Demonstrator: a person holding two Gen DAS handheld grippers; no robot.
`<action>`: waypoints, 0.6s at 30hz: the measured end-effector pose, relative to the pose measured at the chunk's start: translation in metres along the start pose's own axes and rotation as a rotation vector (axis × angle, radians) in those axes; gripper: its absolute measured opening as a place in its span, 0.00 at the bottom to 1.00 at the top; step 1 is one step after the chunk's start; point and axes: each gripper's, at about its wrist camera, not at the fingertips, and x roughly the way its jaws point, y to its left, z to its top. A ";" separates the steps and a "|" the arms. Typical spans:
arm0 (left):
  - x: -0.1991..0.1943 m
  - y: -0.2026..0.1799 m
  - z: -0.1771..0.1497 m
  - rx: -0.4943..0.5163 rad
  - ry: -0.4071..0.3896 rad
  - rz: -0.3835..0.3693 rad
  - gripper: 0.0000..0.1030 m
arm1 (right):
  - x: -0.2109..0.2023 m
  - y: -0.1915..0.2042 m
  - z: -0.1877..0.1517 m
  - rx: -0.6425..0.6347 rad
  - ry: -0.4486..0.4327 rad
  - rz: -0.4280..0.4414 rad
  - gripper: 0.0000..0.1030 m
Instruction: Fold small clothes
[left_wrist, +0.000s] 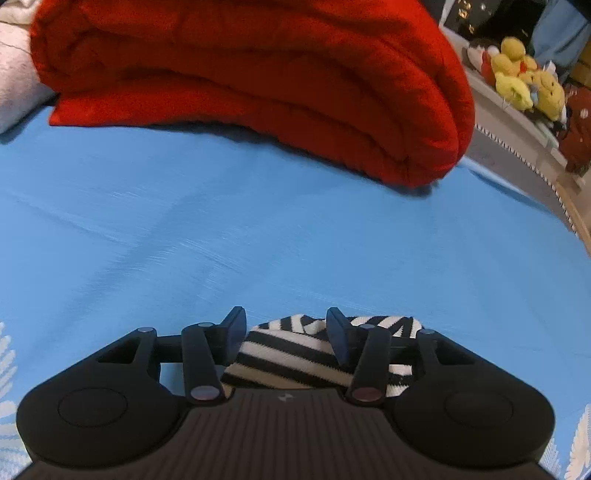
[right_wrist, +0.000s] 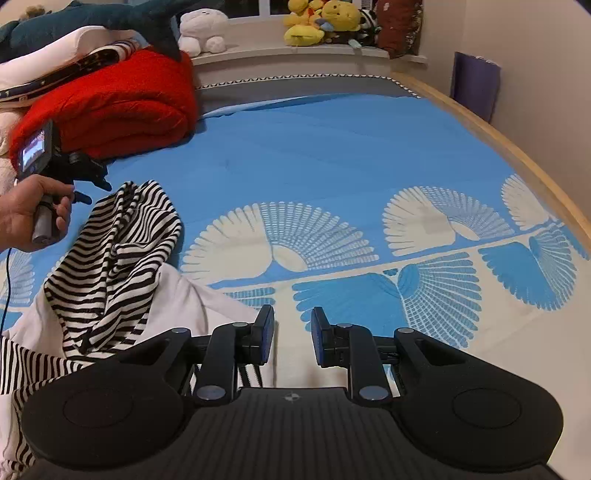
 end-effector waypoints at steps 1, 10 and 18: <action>0.005 -0.003 -0.001 0.016 0.005 0.010 0.51 | 0.001 -0.001 0.000 0.003 0.003 0.000 0.22; -0.010 -0.022 -0.014 0.237 0.025 -0.001 0.05 | 0.004 -0.013 -0.001 0.037 0.022 -0.007 0.22; -0.192 -0.013 -0.086 0.515 -0.162 -0.259 0.05 | -0.013 -0.017 0.009 0.104 -0.022 0.024 0.22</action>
